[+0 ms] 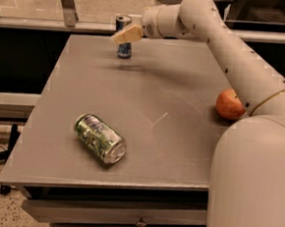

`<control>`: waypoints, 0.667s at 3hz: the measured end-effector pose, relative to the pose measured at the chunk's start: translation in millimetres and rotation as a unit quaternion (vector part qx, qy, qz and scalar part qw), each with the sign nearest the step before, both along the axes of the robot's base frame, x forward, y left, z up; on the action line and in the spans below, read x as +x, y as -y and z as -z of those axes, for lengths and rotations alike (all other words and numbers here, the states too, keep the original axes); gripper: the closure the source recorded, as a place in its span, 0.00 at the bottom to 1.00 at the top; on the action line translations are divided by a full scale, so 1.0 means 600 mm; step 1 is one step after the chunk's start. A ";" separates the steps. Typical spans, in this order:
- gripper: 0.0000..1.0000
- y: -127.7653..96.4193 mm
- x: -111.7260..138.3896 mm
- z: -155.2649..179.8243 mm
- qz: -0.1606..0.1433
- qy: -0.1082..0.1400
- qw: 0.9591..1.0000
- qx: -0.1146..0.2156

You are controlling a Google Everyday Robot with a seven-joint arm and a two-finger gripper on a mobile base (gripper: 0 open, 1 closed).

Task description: Knock redbull can over

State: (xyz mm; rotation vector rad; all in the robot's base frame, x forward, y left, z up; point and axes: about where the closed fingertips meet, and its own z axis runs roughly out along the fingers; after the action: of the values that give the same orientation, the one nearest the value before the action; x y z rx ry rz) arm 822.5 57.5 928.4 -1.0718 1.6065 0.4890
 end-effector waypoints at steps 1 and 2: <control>0.16 -0.019 0.011 0.012 -0.007 -0.018 1.000 0.010; 0.40 -0.028 -0.005 0.004 -0.023 -0.029 0.999 0.025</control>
Offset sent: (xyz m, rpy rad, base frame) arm -0.0153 0.0158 0.0093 0.0902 0.0768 0.0758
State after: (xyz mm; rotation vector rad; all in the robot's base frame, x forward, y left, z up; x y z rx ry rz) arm 819.6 74.5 926.1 -1.0668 1.6144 0.5921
